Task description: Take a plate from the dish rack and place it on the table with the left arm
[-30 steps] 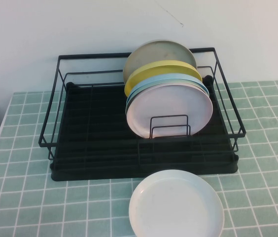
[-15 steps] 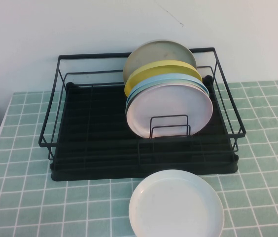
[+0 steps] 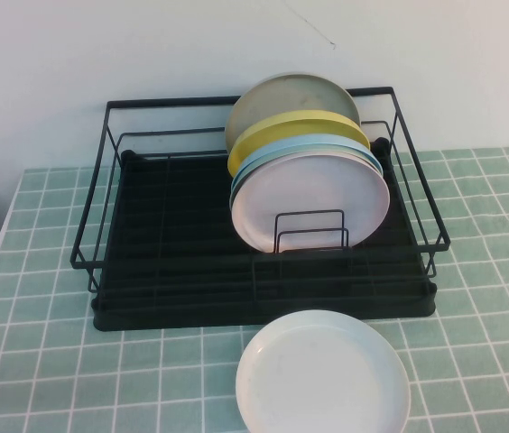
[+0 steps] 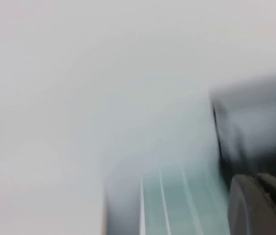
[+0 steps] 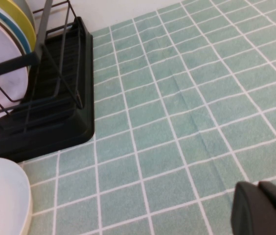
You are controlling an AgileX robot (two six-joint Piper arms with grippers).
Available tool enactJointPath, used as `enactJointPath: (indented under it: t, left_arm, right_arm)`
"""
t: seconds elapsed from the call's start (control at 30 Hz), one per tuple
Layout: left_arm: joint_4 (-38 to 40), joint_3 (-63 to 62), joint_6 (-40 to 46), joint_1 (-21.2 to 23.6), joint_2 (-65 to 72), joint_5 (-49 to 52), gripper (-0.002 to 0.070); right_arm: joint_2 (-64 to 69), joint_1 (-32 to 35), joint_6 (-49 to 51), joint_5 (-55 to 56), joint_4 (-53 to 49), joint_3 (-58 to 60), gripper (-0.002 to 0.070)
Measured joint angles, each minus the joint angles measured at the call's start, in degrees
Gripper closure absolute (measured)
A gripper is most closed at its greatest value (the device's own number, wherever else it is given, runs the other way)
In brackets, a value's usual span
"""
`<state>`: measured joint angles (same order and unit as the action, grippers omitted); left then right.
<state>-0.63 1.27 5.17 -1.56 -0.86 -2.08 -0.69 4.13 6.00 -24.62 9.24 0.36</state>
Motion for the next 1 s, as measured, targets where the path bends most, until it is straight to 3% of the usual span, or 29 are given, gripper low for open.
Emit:
enactJointPath:
  t: [0.1, 0.3, 0.4, 0.53, 0.67, 0.83, 0.93, 1.0]
  left_arm:
    - [0.0, 0.0, -3.1, 0.0, 0.0, -19.3, 0.0678]
    - [0.0, 0.0, -4.4, 0.0, 0.0, -48.2, 0.0678]
    - [0.0, 0.0, -4.4, 0.0, 0.0, -59.2, 0.0678]
    - [0.0, -0.4, -6.6, 0.0, 0.0, -64.7, 0.0678]
    - [-1.4, -9.2, -11.9, 0.0, 0.0, -53.4, 0.0678]
    - [-5.9, -27.8, -13.7, 0.0, 2.3, -17.8, 0.0678]
    - [-7.1, -34.9, -13.8, 0.0, 8.5, -6.2, 0.0678]
    - [-7.5, -36.9, -14.0, 0.0, 12.1, -3.7, 0.0678]
  right_arm:
    - [0.0, 0.0, 0.0, 0.0, 0.0, 0.0, 0.0678]
    - [0.0, 0.0, 0.0, 0.0, 0.0, 0.0, 0.0678]
    - [0.0, 0.0, 0.0, 0.0, 0.0, 0.0, 0.0678]
    - [0.0, 0.0, 0.0, 0.0, 0.0, 0.0, 0.0678]
    - [0.0, 0.0, 0.0, 0.0, 0.0, 0.0, 0.0678]
    - [0.0, 0.0, 0.0, 0.0, 0.0, 0.0, 0.0678]
    - [0.0, 0.0, 0.0, 0.0, 0.0, 0.0, 0.0678]
    - [0.0, 0.0, 0.0, 0.0, 0.0, 0.0, 0.0678]
